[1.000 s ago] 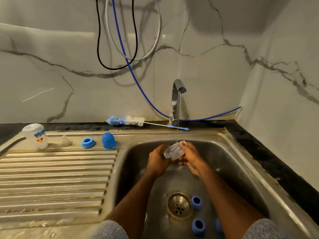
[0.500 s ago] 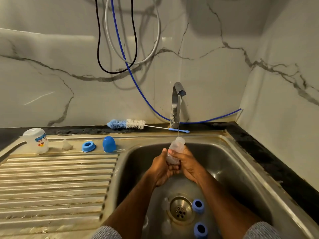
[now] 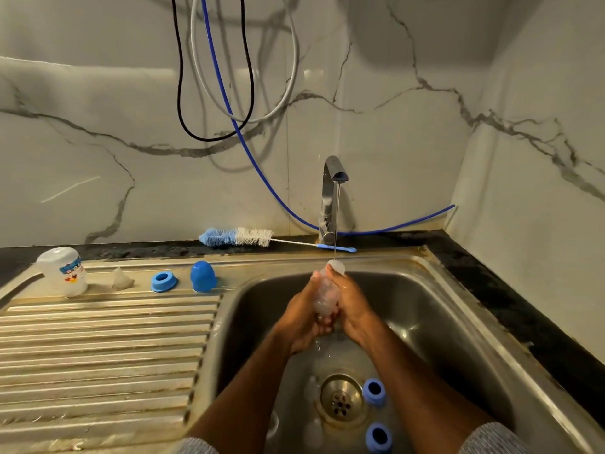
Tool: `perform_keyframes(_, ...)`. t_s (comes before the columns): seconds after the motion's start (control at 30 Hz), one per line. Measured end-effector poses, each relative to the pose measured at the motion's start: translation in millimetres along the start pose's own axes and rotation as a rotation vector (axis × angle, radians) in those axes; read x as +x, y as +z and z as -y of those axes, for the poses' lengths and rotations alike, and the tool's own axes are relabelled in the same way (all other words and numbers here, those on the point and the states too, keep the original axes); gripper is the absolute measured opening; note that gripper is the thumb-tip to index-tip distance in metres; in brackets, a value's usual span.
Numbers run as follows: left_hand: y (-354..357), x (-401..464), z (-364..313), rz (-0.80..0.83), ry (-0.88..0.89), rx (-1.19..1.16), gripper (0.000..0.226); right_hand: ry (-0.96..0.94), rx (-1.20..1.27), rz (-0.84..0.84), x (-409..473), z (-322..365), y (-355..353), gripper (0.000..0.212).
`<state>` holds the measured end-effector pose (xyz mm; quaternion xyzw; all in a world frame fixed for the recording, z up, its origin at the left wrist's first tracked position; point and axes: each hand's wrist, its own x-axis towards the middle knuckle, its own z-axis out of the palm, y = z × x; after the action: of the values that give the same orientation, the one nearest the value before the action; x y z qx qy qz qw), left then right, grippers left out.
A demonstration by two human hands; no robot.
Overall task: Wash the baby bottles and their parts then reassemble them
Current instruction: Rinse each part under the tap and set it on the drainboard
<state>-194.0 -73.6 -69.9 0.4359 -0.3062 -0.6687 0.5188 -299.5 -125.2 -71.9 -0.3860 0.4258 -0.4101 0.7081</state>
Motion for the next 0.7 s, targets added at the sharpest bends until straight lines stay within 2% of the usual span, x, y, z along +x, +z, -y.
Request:
perform_keyframes(0.1, -17.2, -3.3, -10.1, 0.201, -0.165, -0.153, 0.074, -0.019, 0.119, 0.183, -6.2, 7.0, -7.8, 0.066)
perform_keyframes(0.17, -21.8, -2.5, -11.8, 0.26, -0.168, -0.161, 0.077, -0.037, 0.172, 0.239, -7.8, 9.5, -8.5, 0.064)
perform_keyframes(0.23, -22.6, -1.4, -10.8, 0.247, -0.142, -0.123, 0.074, -0.03, 0.164, 0.226, -7.2, 11.5, -4.4, 0.057)
perform_keyframes(0.3, -21.2, 2.7, -5.6, 0.112, -0.036, 0.092, 0.059, -0.002, 0.093, 0.088, -3.6, 11.6, 0.2, 0.054)
perform_keyframes(0.4, -19.6, 10.7, 9.3, -0.089, 0.258, 0.635, 0.041, 0.026, -0.07, -0.172, 3.4, 7.0, 6.1, 0.051)
perform_keyframes(0.43, -20.2, 13.8, 13.7, -0.155, 0.363, 0.809, 0.038, 0.016, -0.101, -0.212, 4.8, 5.3, 7.5, 0.049)
perform_keyframes(0.5, -20.4, 17.7, 16.3, -0.259, 0.481, 0.953, 0.038, -0.02, -0.108, -0.245, 7.1, 3.7, 8.0, 0.042)
perform_keyframes(0.57, -16.1, 15.7, 13.5, -0.239, 0.435, 0.822, 0.035, -0.025, -0.072, -0.222, 5.6, 6.7, 6.0, 0.035)
perform_keyframes(0.63, -9.7, 11.5, 9.9, -0.136, 0.275, 0.515, 0.057, 0.005, 0.01, -0.107, 1.6, 11.3, 1.8, 0.032)
perform_keyframes(0.7, -11.9, 5.6, 3.7, -0.054, 0.064, 0.148, 0.068, 0.003, 0.115, 0.062, -2.8, 12.1, -2.5, 0.041)
